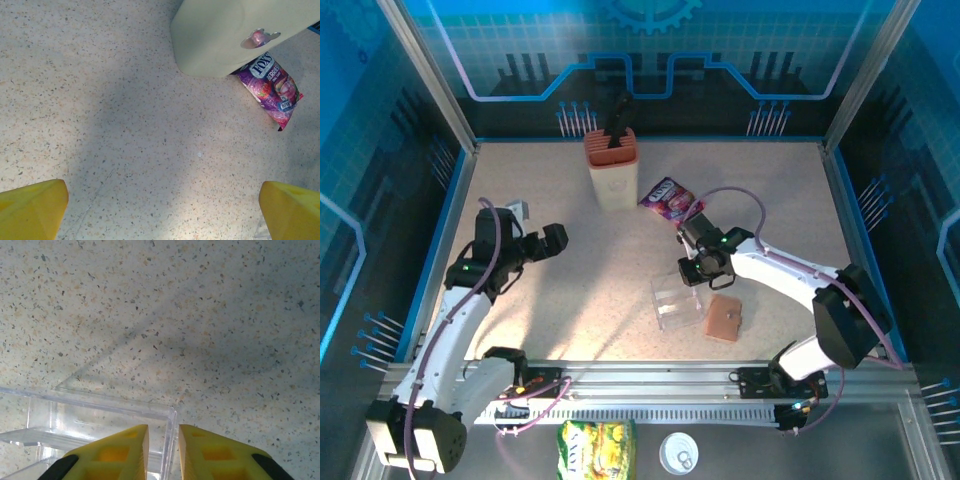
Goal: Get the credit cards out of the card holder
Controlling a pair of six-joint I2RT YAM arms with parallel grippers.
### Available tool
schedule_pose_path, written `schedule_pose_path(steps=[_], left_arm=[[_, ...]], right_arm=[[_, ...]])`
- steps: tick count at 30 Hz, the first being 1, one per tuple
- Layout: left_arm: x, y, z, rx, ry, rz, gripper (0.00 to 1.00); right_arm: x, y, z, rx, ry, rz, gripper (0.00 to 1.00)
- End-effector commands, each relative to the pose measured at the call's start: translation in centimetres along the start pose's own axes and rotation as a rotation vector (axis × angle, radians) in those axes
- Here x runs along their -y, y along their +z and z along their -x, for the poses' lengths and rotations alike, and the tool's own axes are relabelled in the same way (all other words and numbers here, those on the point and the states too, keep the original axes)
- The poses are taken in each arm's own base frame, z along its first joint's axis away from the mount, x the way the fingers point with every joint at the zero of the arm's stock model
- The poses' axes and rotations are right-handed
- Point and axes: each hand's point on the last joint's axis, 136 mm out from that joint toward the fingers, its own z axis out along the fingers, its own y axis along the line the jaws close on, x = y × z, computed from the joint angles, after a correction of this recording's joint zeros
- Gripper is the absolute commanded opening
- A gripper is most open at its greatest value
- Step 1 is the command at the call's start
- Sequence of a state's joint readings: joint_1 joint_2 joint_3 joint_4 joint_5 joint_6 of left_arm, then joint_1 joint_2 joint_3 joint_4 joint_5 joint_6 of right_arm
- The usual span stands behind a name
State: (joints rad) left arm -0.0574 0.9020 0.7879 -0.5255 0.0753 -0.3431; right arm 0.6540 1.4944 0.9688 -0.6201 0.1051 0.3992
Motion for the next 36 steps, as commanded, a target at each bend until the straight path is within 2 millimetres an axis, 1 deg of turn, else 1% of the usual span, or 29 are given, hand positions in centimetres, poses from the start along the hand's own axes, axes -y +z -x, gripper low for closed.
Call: schedule_pose_path(steps=[1,7,10,15,18,22,26,31,36], left_arm=[[0.3,-0.3,0.5,0.030,-0.016,-0.011,0.99],[0.3,-0.2,0.3,0.023,-0.023,-0.014,0.99],[0.3,-0.2,0.2,0.020,-0.025,-0.015,0.99],[0.5,-0.3,0.2,0.015,-0.028,-0.023,0.99],[0.6,-0.6,0.3,0.014,-0.024,-0.024,0.99],[0.6,-0.8,0.3,0.021,-0.020,-0.021,0.99],[0.5,-0.9,0.2,0.024,-0.026,-0.023,0.99],[0.5,-0.9,0.0,0.022,-0.031,-0.026,0.99],[0.4,-0.7,0.0,0.021,-0.034,-0.026,0.99]], right_arm=[[-0.4,0.7,-0.3,-0.018,0.003,-0.003,0.20],[-0.4,1.0,-0.7,-0.026,0.004,-0.008,0.16],[-0.3,1.0,-0.9,-0.030,0.002,-0.012,0.12],[-0.2,0.6,-0.8,-0.016,0.006,-0.023,0.08],[-0.3,0.1,-0.2,0.006,0.022,-0.024,0.06],[-0.6,-0.7,1.2,0.043,0.052,-0.032,0.00],[-1.0,-1.3,3.5,0.084,0.087,-0.038,0.00],[-2.0,-1.4,6.6,0.112,0.115,-0.041,0.00],[-2.6,-0.5,9.4,0.111,0.132,-0.067,0.00]])
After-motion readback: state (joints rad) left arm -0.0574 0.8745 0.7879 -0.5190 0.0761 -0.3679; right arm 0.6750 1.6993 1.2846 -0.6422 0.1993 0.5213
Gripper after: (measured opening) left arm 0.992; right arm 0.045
